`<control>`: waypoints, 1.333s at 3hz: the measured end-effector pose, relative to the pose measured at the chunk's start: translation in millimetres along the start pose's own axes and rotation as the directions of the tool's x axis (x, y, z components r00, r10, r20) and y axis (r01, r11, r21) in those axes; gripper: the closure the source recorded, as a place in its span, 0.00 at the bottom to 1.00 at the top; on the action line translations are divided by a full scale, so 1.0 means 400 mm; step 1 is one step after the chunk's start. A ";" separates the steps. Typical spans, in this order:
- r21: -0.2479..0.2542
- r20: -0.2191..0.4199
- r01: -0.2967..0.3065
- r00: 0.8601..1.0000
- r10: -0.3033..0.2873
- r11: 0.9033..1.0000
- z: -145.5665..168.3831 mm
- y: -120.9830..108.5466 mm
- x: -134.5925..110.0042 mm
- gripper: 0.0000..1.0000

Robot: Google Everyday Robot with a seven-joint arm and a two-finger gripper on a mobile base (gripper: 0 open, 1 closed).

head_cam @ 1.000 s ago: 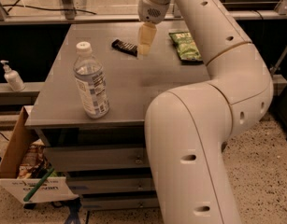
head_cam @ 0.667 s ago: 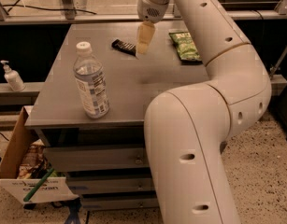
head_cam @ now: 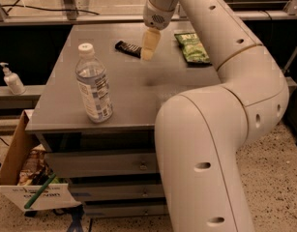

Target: Pick rxbar chocolate

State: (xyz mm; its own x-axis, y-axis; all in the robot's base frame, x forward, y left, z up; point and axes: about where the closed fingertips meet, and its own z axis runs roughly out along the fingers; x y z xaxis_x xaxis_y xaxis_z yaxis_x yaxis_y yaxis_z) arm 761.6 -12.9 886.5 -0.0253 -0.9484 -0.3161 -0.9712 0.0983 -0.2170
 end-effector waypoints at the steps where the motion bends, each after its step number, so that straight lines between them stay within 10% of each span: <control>1: -0.036 -0.016 -0.079 0.997 0.079 0.996 0.032 0.043 0.042 0.00; 4: -0.026 0.097 -0.166 0.981 0.168 0.986 0.118 0.127 0.057 0.00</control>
Offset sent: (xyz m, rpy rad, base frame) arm -0.0636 -0.0191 -0.0489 0.0876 0.0585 -0.1567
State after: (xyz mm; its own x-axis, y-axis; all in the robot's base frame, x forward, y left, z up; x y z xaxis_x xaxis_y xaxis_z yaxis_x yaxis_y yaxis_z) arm 722.8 -15.2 824.8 -0.1648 -0.8847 -0.4360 -0.9594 0.2464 -0.1373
